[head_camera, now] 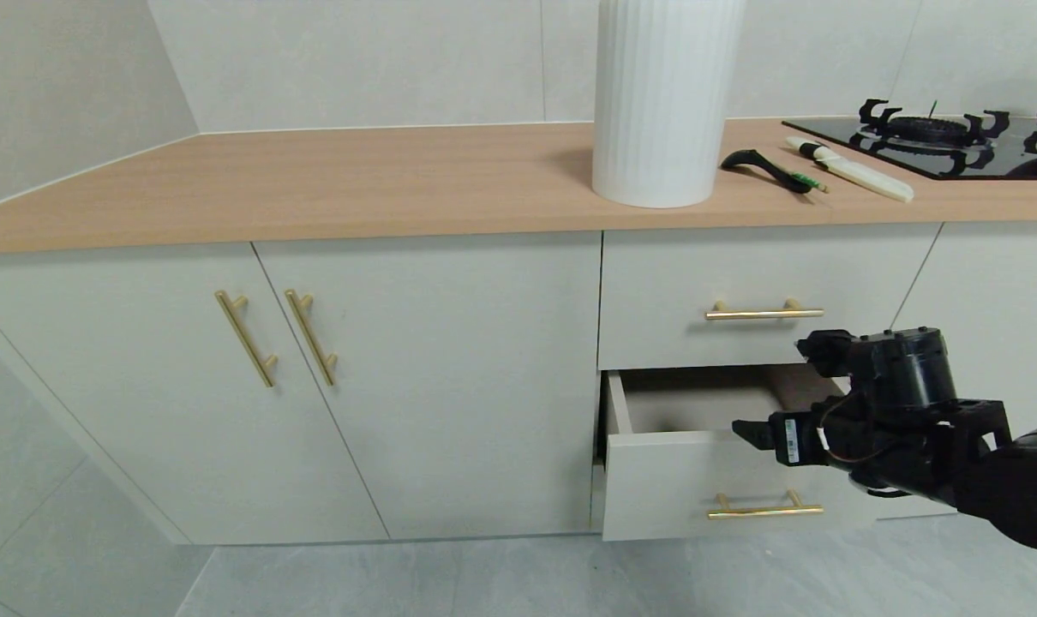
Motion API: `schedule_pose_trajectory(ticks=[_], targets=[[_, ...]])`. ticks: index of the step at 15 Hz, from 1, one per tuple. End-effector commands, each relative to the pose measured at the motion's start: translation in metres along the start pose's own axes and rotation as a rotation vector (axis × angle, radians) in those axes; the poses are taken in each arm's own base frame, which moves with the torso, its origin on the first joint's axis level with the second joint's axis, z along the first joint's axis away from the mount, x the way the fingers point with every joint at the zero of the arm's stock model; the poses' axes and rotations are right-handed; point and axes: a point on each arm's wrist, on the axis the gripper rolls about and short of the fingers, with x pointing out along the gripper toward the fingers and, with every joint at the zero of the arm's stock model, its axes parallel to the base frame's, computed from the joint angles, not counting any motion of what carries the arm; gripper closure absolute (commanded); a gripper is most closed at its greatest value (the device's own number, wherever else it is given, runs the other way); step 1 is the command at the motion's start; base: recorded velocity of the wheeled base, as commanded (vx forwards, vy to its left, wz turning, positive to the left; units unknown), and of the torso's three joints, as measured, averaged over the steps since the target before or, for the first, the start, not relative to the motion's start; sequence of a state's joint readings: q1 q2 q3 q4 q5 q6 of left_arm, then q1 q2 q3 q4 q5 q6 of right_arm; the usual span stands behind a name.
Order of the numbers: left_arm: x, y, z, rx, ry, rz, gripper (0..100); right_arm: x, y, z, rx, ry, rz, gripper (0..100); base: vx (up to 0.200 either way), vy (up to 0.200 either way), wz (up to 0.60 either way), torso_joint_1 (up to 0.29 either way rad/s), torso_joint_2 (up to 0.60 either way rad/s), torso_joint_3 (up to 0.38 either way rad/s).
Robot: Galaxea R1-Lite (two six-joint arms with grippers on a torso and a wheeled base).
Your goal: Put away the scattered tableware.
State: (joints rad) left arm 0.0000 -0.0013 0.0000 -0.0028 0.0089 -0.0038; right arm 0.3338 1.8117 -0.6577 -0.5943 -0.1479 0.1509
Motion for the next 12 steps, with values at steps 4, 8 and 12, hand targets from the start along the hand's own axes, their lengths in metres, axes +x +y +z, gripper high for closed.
schedule_pose_trajectory(ticks=[4,8,12], targets=[[0.000,0.000,0.000,-0.001,0.001,0.000,0,0.042,0.002,-0.023,0.000,-0.030,-0.074,0,0.000,0.000,0.00,0.000,0.00,0.000],[0.000,0.000,0.000,-0.001,0.001,0.000,0,0.046,0.002,-0.026,0.000,-0.027,-0.076,0,0.000,0.000,0.00,0.000,0.00,0.000],[0.000,0.000,0.000,-0.001,0.001,0.000,0,0.045,0.002,-0.026,-0.001,-0.026,-0.077,0,0.000,0.000,0.00,0.000,0.00,0.000]])
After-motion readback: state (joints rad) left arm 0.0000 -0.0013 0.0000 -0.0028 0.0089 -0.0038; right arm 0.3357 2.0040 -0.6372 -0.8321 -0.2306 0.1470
